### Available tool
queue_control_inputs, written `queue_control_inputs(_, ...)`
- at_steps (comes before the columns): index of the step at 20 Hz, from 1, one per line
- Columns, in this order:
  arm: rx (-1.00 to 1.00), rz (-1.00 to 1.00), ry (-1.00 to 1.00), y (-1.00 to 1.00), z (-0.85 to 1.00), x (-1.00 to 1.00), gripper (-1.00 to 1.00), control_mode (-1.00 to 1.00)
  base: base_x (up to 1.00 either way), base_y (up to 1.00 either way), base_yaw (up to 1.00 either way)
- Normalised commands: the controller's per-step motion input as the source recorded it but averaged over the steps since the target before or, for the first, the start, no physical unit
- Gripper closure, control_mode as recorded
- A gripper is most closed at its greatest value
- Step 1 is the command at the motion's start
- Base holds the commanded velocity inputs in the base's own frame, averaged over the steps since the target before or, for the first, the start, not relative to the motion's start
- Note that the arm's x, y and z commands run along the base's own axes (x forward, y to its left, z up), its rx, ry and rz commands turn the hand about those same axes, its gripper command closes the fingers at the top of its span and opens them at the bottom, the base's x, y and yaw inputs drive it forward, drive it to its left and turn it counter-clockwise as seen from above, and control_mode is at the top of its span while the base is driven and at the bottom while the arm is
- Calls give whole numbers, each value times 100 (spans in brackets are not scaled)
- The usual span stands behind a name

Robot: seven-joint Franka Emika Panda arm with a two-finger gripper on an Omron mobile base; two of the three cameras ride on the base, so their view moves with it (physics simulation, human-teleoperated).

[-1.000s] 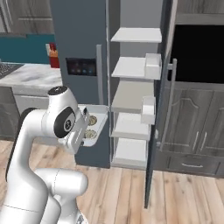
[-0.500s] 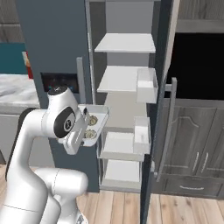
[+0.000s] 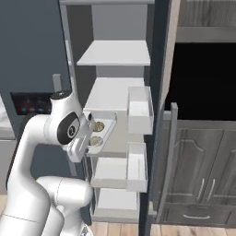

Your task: Place two dumplings into each of the tupperware containers and then place the containers in the fridge.

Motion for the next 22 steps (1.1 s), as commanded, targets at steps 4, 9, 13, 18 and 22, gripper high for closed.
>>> queue_control_inputs(4,0,0,0,0,0,0,100,100,48,0,-1)
queue_control_inputs(9,0,0,0,0,0,0,100,100,68,-23,0)
queue_control_inputs(13,0,0,0,0,0,0,100,100,57,-32,0)
queue_control_inputs(18,0,0,0,0,0,0,100,100,39,-1,0)
queue_control_inputs(22,0,0,0,0,0,0,100,100,30,-26,1)
